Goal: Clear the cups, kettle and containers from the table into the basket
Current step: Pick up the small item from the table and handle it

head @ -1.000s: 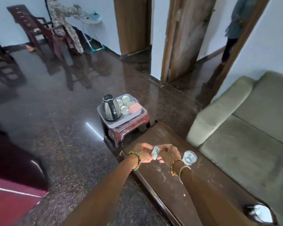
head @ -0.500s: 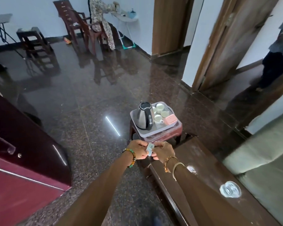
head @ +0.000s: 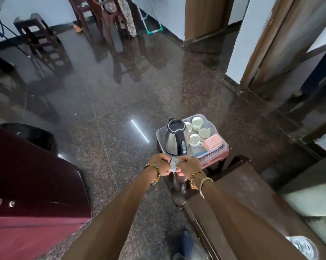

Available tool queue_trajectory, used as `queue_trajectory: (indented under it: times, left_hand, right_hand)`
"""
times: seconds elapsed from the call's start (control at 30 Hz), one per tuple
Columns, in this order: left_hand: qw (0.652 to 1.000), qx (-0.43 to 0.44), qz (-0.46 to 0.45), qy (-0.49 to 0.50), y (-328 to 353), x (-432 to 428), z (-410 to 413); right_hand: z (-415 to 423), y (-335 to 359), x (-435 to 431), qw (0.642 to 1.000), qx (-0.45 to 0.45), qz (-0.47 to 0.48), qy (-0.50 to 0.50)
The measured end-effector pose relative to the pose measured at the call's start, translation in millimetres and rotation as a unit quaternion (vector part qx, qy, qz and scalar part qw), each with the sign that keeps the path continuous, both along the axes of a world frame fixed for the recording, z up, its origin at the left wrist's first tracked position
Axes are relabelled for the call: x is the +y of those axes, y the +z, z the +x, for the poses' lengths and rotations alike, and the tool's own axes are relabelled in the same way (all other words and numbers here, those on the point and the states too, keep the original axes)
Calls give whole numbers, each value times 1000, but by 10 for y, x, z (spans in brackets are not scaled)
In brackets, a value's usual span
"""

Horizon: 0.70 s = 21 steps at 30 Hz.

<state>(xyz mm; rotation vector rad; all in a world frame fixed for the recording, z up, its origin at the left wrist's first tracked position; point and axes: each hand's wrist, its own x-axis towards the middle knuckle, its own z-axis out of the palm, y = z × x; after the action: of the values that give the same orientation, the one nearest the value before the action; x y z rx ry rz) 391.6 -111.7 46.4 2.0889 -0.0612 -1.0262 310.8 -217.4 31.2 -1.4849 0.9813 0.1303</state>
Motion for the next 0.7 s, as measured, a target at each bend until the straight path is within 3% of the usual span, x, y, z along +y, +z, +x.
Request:
queue_trajectory:
  times: [0.3, 0.7]
  left_hand:
    - [986, -99, 21, -130, 146, -721, 607]
    - [959, -73, 3, -274, -329, -1799, 1018]
  right_hand:
    - [505, 102, -589, 996, -24, -17, -89]
    - [703, -162, -1212, 952, 68, -22, -298]
